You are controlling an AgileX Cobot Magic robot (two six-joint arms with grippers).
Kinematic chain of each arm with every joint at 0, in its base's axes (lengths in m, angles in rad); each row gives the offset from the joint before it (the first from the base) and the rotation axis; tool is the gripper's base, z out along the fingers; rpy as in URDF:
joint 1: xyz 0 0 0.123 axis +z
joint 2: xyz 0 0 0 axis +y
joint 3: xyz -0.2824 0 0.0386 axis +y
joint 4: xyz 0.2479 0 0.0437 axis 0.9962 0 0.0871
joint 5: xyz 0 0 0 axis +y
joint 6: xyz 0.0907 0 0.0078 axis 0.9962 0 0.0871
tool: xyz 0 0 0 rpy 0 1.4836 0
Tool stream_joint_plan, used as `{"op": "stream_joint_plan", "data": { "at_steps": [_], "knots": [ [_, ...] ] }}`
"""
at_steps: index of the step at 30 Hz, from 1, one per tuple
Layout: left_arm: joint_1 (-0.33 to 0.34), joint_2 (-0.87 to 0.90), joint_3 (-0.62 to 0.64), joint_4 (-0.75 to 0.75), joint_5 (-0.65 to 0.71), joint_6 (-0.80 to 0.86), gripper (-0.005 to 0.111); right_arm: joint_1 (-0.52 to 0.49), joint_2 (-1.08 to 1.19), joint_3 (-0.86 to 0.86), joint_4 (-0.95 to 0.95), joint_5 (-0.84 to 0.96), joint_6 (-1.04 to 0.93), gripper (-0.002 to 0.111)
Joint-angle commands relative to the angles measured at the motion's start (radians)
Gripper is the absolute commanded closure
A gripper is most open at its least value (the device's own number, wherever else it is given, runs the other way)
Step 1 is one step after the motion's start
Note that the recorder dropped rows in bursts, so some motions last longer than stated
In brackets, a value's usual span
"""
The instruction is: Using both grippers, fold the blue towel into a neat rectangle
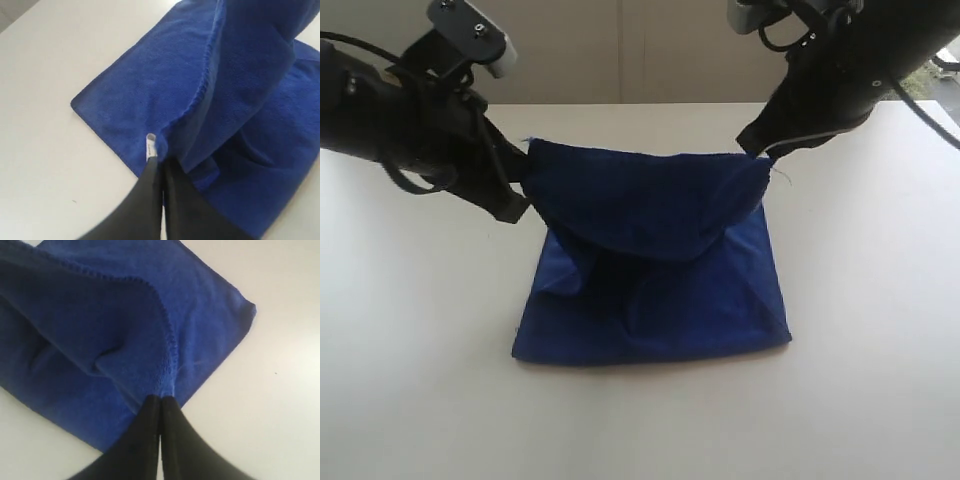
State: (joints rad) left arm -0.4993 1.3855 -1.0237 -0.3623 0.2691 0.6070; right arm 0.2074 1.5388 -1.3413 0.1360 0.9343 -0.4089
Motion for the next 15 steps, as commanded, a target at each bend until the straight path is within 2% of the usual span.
{"op": "stream_joint_plan", "data": {
  "at_steps": [1, 3, 9, 15],
  "knots": [
    [-0.002, -0.12, 0.046, -0.022, 0.075, -0.008, 0.107, 0.038, -0.121, 0.062, -0.096, -0.001, 0.047, 0.108],
    [-0.002, -0.17, 0.046, -0.034, 0.113, -0.008, 0.107, 0.049, -0.172, 0.099, -0.103, -0.014, 0.049, 0.108],
    [-0.002, -0.375, 0.046, -0.099, 0.337, -0.008, 0.107, 0.081, -0.425, 0.283, -0.115, -0.098, 0.054, 0.108],
    [-0.002, -0.516, 0.046, -0.146, 0.461, 0.002, 0.107, 0.141, -0.634, 0.404, -0.115, -0.197, 0.054, 0.108]
  ]
}}
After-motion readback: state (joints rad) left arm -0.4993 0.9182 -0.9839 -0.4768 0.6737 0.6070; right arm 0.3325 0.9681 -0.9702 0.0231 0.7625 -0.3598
